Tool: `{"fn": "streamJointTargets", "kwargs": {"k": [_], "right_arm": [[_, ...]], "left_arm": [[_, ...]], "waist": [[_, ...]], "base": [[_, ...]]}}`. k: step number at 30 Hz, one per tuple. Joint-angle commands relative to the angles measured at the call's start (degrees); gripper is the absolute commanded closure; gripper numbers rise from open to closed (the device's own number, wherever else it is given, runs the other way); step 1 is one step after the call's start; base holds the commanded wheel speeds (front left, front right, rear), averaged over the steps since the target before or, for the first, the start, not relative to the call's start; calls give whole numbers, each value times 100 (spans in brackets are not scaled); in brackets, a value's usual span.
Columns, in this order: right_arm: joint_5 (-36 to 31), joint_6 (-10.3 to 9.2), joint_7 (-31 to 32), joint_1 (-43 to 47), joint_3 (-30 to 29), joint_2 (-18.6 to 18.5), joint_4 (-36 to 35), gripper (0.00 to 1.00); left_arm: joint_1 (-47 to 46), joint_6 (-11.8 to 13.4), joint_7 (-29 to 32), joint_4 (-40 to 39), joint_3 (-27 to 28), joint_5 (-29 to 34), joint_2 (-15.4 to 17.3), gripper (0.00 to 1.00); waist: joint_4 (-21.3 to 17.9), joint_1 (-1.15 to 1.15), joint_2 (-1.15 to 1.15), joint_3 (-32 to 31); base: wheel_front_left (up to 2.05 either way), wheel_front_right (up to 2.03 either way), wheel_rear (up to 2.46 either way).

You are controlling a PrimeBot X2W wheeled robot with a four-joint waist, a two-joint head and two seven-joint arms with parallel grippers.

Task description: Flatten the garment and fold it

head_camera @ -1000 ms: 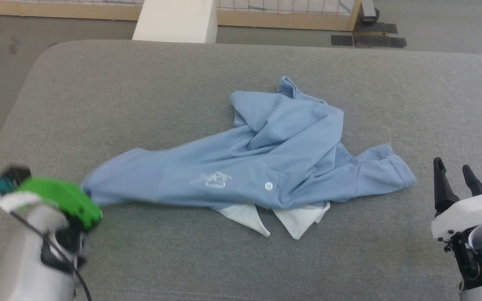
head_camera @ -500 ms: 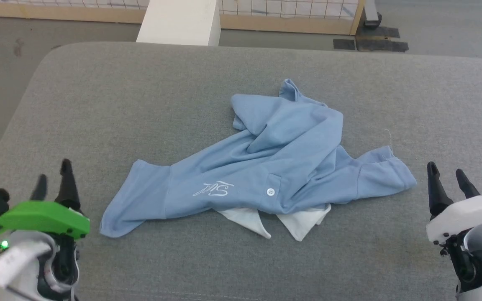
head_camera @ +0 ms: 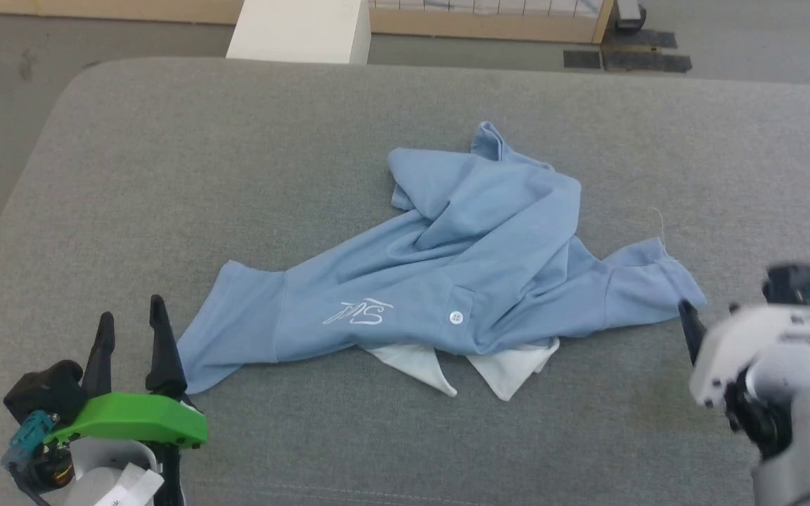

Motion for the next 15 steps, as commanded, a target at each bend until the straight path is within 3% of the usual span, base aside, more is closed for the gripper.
{"fn": "streamJointTargets", "kwargs": {"k": [1,10,15], "right_arm": [[-140,-8,173,-262,73,-3,-5,0],[-902,-8,1367,-1045,178,-159,583,0],[-887,-8,1565,-1038,152,-160,827,0]], "left_arm": [[-6,-62,-44,13,23,52,-33,0],[-363,-306,-50,117,113,253,-272,0],[-398,-412,-50,239,186,321,-371,0]], "waist": [[48,0,0,129],[312,0,0,448],[372,0,0,476]], "base": [[0,0,0],[0,0,0],[0,0,0]]}}
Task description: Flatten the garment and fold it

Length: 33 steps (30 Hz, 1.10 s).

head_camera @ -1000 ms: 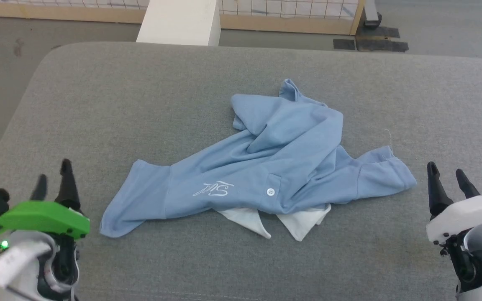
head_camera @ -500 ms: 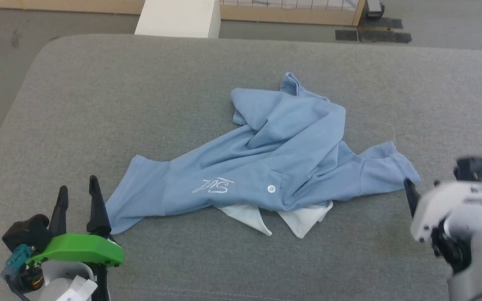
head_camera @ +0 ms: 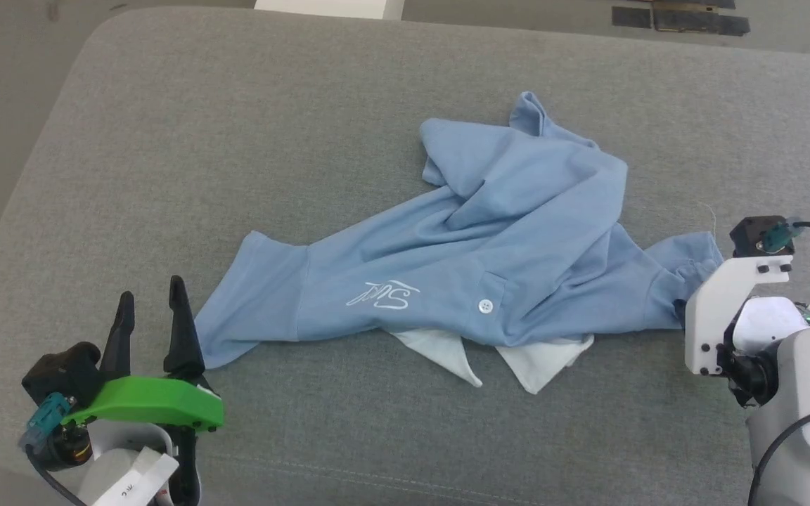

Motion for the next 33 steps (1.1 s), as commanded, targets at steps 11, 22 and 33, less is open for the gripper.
{"fn": "streamJointTargets", "kwargs": {"k": [11,22,33], "right_arm": [[436,-8,-484,-40,-482,-97,-429,100],[564,-8,-285,1302,-1505,91,-797,95],[1681,-8,-1964,1224,-1583,155,-1231,0]], "left_arm": [[-63,-178,-27,151,106,154,-92,0],[-11,-235,12,252,115,80,-73,0],[52,-201,104,295,72,24,-48,0]], "waist": [[-185,0,0,-221],[-468,0,0,-282],[-547,0,0,-474]], "base": [[0,0,0],[0,0,0],[0,0,0]]}}
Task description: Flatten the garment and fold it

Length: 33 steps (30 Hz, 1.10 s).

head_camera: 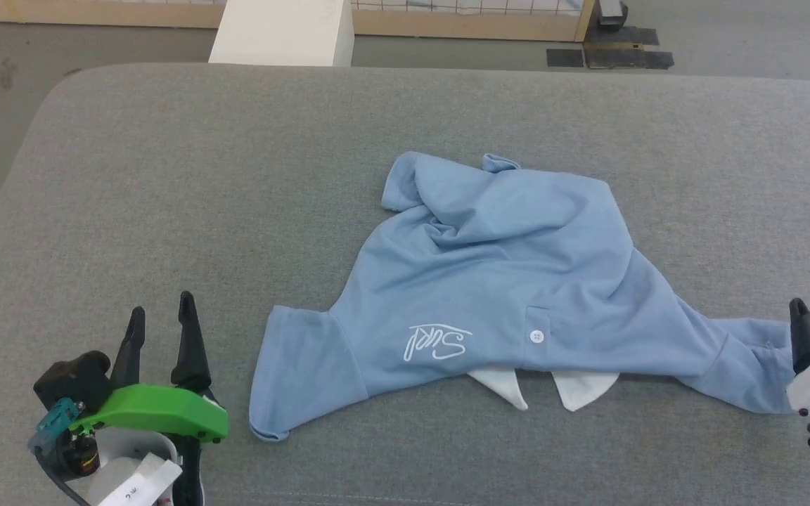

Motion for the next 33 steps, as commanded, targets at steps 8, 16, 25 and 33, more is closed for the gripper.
{"fn": "streamJointTargets", "kwargs": {"k": [8,16,25,33], "right_arm": [[-187,-8,-22,-469,786,2,39,0],[-1114,-8,1546,-1944,1917,-268,1120,0],[-1492,-8,3251,-2498,2735,-614,1974,0],[-1336,-8,3177,-2761,2850,-779,1788,100]], "left_arm": [[36,19,39,-132,-80,-21,45,0],[-305,-19,75,-276,-266,46,35,0],[-502,-58,22,-237,-347,35,-18,0],[-607,-119,-20,-132,-406,-12,-73,0]], "waist": [[14,0,0,99],[410,0,0,656],[712,0,0,983],[837,0,0,1093]], "base": [[0,0,0],[0,0,0],[0,0,0],[0,0,0]]}}
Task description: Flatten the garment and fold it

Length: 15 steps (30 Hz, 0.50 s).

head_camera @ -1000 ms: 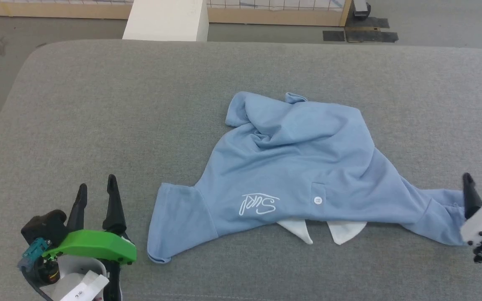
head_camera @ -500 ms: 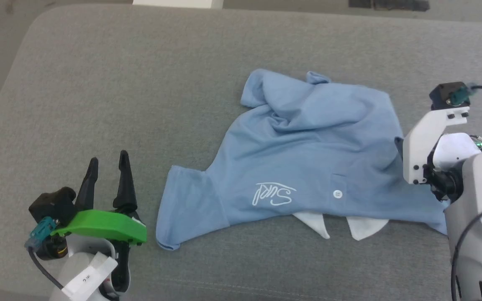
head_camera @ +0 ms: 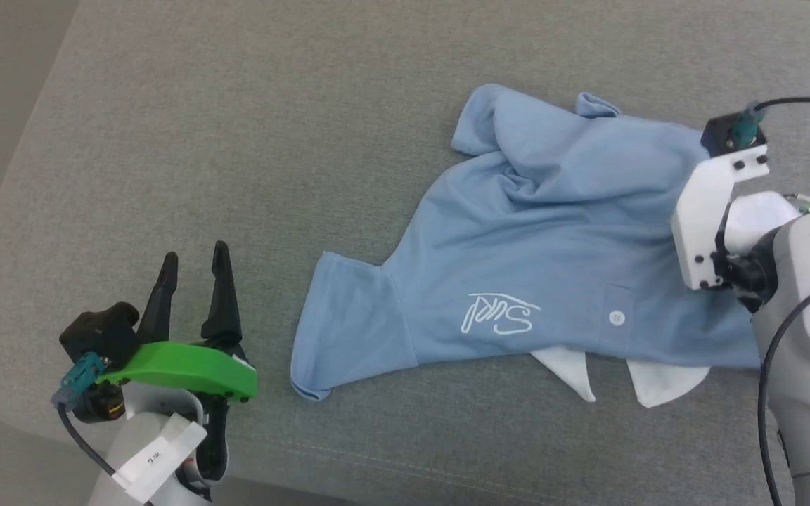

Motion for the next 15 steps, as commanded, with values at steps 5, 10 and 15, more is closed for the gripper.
{"fn": "streamJointTargets", "kwargs": {"k": [5,10,15], "right_arm": [[-347,-8,-568,-589,-273,126,35,100],[-778,-8,-1080,-1288,-456,262,314,100],[-1176,-8,-1374,-1784,-545,331,839,100]], "left_arm": [[-212,-99,-58,94,-59,-44,-45,0],[-329,-157,-80,190,-139,-40,-86,0],[-388,-205,-100,275,-199,-41,-120,0]], "waist": [[153,0,0,112],[316,0,0,215],[447,0,0,326]], "base": [[0,0,0],[0,0,0],[0,0,0]]}}
